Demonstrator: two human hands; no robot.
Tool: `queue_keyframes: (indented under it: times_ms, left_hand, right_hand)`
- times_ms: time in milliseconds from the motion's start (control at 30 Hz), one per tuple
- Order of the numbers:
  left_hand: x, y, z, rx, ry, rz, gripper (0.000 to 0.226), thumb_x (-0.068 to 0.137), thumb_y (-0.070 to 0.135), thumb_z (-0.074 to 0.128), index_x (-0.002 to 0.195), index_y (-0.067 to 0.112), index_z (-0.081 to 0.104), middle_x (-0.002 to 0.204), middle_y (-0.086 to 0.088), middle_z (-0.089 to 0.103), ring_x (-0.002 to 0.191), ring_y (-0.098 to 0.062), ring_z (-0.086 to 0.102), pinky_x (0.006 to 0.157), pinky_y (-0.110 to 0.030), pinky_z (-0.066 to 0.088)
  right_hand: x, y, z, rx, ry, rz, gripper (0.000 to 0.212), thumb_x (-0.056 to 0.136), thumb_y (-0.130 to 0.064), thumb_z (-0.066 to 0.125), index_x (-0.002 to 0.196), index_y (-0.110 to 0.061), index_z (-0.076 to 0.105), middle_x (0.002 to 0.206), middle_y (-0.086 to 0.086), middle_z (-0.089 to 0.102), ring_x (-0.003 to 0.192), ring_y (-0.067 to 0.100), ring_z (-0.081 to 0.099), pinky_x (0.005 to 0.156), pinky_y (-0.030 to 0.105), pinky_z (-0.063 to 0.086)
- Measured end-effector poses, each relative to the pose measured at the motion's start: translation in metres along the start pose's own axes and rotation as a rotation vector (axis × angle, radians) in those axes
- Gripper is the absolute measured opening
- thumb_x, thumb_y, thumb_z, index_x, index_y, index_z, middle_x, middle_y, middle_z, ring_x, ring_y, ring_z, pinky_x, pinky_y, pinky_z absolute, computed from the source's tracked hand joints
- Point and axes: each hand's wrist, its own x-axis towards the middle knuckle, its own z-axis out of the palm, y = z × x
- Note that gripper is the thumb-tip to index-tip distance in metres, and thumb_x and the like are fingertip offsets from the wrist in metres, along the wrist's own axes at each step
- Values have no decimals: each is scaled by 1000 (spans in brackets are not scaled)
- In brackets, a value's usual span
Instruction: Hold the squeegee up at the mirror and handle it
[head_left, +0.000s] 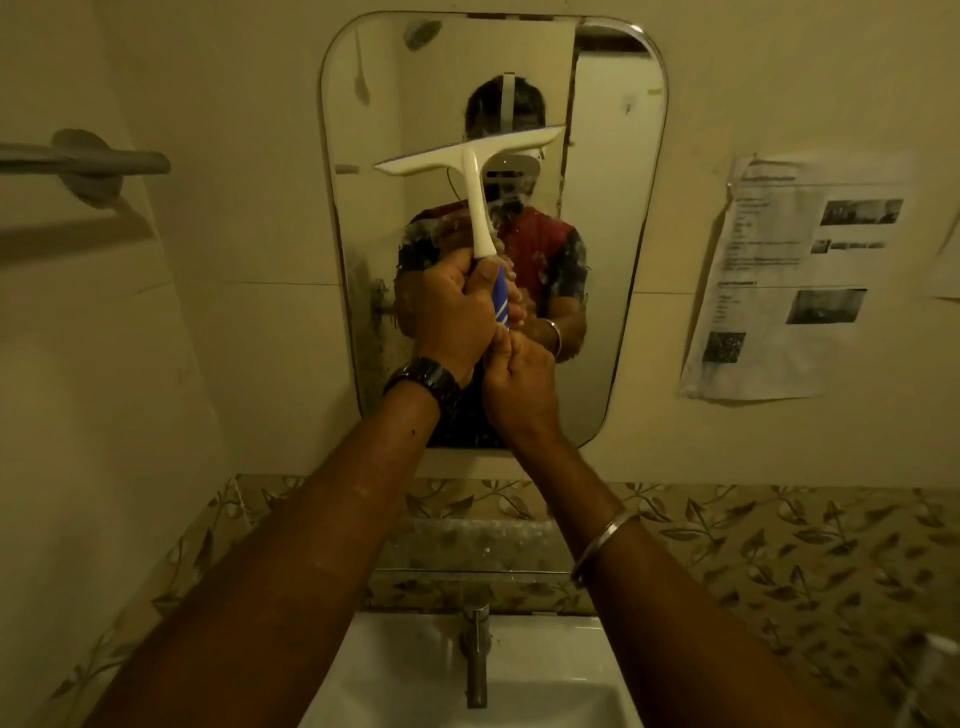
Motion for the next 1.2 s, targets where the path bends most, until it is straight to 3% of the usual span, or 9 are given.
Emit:
queue_keyframes:
  times_ms: [67, 200, 300, 400, 600, 800, 933, 1067, 1200]
  left_hand:
    - [-18, -9, 10, -63, -33, -43, 19, 104, 22, 59, 102, 7, 70, 85, -18, 73, 66, -26, 70, 67, -48, 65]
    - [-49, -42, 13, 0, -79, -110, 17, 105, 21, 58, 98, 10, 68, 79, -11, 73, 64, -24, 71, 68, -51, 65]
    - [-64, -46, 15, 59, -115, -91, 18, 106, 21, 56, 98, 8, 67, 80, -10, 74, 66, -24, 74, 70, -49, 66]
    - [-57, -25, 18, 6, -140, -57, 18, 106, 21, 56, 101, 7, 67, 82, -13, 74, 67, -26, 73, 69, -45, 65]
    - [-9, 17, 39, 49, -108, 77, 21, 104, 22, 59, 109, 2, 67, 87, -8, 72, 65, -10, 71, 62, -28, 62]
    - [-21, -20, 46, 37, -168, -6, 19, 103, 22, 61, 106, 4, 67, 86, -17, 72, 66, -21, 71, 68, -50, 65]
    - [-52, -47, 43, 114, -176, -51, 17, 103, 22, 60, 109, 8, 68, 85, -13, 73, 66, -17, 72, 69, -46, 66]
    - [-57, -39, 44, 117, -207, -7, 18, 104, 22, 59, 109, 7, 67, 88, -11, 74, 71, -21, 74, 68, -38, 66]
    - [-31, -8, 59, 78, -259, 79, 18, 104, 20, 59, 108, 4, 65, 87, -12, 71, 68, -16, 72, 63, -31, 63]
  right_hand:
    - [-18, 20, 3, 38, -32, 86, 41, 104, -37, 36, 70, -22, 55, 61, -2, 56, 52, 13, 51, 50, 38, 47]
    - [-60, 52, 8, 112, -44, 178, 41, 100, -46, 33, 68, -27, 51, 60, -5, 53, 51, 10, 49, 50, 34, 42]
    - [-77, 57, 3, 142, -22, 178, 40, 103, -41, 34, 70, -27, 51, 61, -8, 52, 51, 6, 48, 51, 31, 38]
    - [-66, 42, -8, 195, -1, 122, 40, 105, -37, 36, 75, -20, 56, 64, -1, 58, 54, 15, 53, 50, 38, 46]
    - [-2, 12, -23, 256, 78, 76, 42, 106, -27, 40, 72, -8, 57, 63, 5, 57, 53, 14, 49, 50, 31, 41]
    - [-28, 43, -11, 253, 42, 201, 42, 109, -23, 40, 70, -22, 54, 61, -3, 56, 52, 7, 49, 51, 25, 42]
    - [-67, 66, -6, 277, 20, 272, 41, 109, -18, 42, 71, -23, 56, 64, 0, 58, 57, 13, 53, 54, 33, 44]
    - [-73, 59, -16, 339, 26, 259, 35, 110, -15, 43, 79, -13, 60, 71, 8, 63, 62, 24, 58, 56, 39, 49]
    - [-35, 40, -34, 406, 68, 215, 35, 110, -15, 41, 83, -6, 60, 72, 7, 62, 61, 14, 56, 56, 26, 48]
